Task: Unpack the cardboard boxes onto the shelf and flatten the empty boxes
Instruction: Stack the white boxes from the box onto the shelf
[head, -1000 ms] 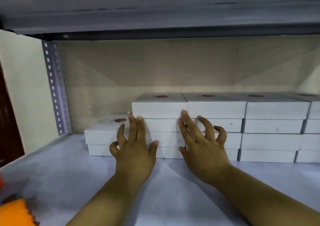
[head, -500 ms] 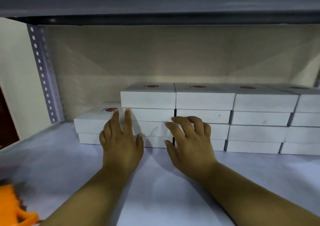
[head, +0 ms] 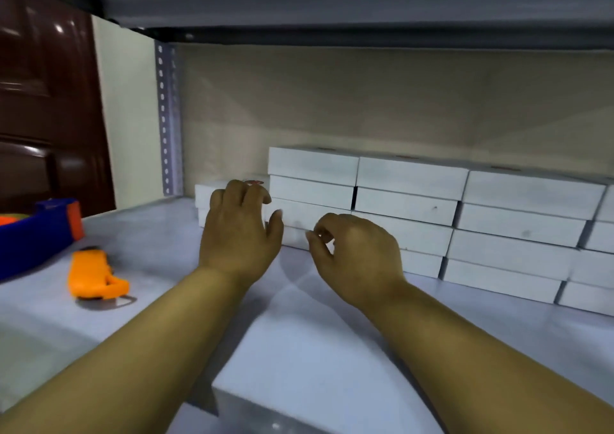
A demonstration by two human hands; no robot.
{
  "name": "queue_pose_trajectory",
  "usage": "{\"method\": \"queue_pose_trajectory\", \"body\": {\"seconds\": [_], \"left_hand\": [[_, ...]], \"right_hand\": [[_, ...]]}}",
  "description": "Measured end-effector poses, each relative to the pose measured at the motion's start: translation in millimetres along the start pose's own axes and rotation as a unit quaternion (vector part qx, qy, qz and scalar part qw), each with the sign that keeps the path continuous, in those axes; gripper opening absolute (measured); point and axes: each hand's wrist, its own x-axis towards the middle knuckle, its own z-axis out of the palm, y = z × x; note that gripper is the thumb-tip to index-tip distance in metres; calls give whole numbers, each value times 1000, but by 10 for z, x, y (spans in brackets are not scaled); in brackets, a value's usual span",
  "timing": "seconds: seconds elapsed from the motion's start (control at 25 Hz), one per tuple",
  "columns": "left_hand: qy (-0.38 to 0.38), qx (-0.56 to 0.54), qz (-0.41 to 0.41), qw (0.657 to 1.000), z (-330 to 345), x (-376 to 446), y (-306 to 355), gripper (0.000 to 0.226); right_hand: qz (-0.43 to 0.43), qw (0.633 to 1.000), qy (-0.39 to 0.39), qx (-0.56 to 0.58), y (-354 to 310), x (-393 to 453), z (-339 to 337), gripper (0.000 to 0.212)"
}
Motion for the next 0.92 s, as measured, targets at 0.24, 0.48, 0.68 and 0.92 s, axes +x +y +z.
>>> {"method": "queue_pose_trajectory", "body": {"seconds": [0.24,0.48,0.68,0.92], "left_hand": [[52,-71,-61,994,-554,-506,56,17],[70,-38,-77,994,-1345,-981,-113,16],[65,24,-112,991,-1878,-1333,-287,16],[22,111,-185,976,-2481,-1839,-505,15]], "right_hand": [[83,983,-165,12,-143,-55,-244,28],[34,984,-156,78,-599,-122,-449,28],[-2,969,-150,198,-1120,-247,-485,26],[-41,929,-168,327,-1756,-456,-414,23]]}}
